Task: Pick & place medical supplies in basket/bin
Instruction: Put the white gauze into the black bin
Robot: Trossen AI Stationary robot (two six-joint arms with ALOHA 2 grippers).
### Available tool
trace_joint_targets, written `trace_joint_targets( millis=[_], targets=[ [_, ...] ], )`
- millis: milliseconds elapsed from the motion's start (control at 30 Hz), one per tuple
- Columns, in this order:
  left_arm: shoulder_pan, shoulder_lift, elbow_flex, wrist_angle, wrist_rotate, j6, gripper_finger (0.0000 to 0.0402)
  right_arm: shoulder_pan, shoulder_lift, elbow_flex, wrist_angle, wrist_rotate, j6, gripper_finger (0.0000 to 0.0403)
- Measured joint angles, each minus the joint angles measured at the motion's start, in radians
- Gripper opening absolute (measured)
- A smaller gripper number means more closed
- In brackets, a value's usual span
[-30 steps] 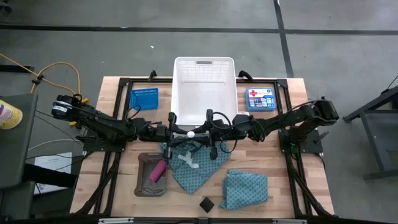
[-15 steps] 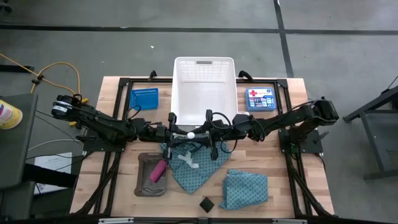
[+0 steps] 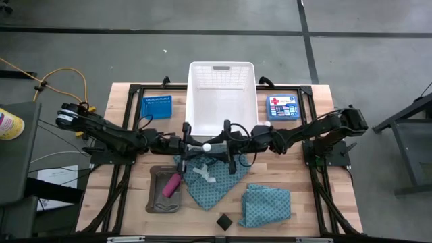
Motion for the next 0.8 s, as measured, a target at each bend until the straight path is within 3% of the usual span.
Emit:
trace_joint_targets(
  millis=[167,400,667,800],
  targets=[
    [-0.046,-0.031,0.000,-0.072,-0.040,-0.018,0.0083,0.005,0.000,0.000,-0.051,-0.001,0.042,0.0186],
    [-0.140,-0.177,0.000,-0.359,-0.145,-0.135,0.0083,0.046,0.000,0.000,-0.135,-0.001,0.058,0.0186],
    [-0.309,-0.399,0.000,-0.748,-0.225,-0.437,0.0083,0.102,0.000,0.000,-0.194,0.006,0.153,0.0185],
    [-0.409,-0.459,0.000,-0.899,-0.317,-0.566,0.0083,0.121,0.000,0.000,-0.198,0.006,0.181,0.0185]
  ],
)
